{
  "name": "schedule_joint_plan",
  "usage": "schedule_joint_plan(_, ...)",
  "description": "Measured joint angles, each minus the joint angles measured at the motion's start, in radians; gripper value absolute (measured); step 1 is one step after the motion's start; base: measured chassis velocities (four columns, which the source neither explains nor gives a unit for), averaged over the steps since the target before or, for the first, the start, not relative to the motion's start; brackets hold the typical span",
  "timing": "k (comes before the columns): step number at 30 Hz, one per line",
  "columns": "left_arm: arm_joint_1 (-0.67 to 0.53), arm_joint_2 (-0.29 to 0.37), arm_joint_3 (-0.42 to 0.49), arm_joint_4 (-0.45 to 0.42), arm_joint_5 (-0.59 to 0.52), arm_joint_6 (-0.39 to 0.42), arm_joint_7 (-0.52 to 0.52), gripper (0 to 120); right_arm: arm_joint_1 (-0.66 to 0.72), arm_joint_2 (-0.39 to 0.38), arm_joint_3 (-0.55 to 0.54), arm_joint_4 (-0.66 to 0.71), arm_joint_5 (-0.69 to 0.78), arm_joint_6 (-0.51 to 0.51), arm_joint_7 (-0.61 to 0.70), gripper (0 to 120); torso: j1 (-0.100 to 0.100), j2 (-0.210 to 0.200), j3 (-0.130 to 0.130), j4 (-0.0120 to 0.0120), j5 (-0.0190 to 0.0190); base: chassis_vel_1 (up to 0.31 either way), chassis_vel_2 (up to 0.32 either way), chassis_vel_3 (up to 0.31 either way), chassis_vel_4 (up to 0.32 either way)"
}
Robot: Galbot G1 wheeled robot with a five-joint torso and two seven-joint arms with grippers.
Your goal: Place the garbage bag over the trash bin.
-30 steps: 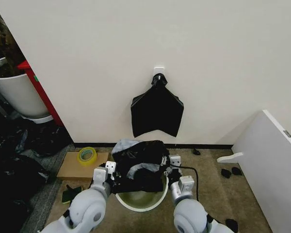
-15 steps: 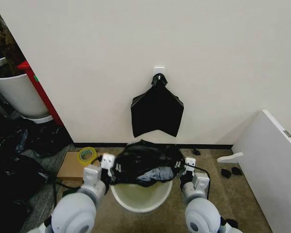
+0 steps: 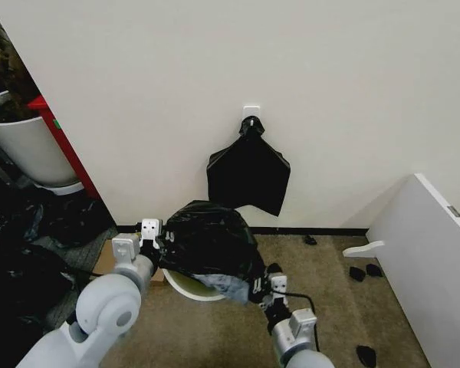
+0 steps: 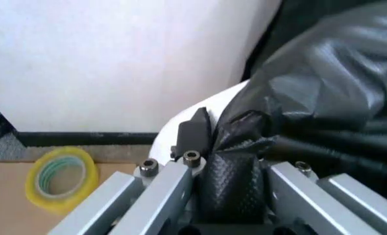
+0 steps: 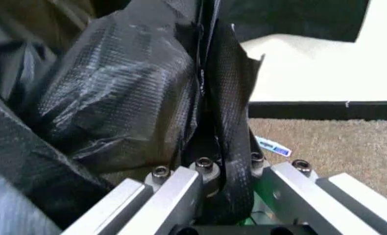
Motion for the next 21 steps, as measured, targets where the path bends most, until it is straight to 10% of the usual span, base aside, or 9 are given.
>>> schedule_joint_plan(16,-0.052,-0.013,0.023,0.078,-0.008,0.0,-0.002,0,0.005,-0.013,0.053,-0.019,-0.202,0.221,-0.095,43,0.0,0.0,0.0,-0.0002,-0.0003,0.0,0.0,0.0,0.0)
schedule_joint_plan(21,-0.031,-0.015,0.008,0.08,-0.007,0.0,-0.003,0,-0.019,-0.055,0.063,-0.108,-0.491,0.373,-0.096,63,0.0,0.0,0.0,0.0,0.0,0.0,0.0,0.0,0.0)
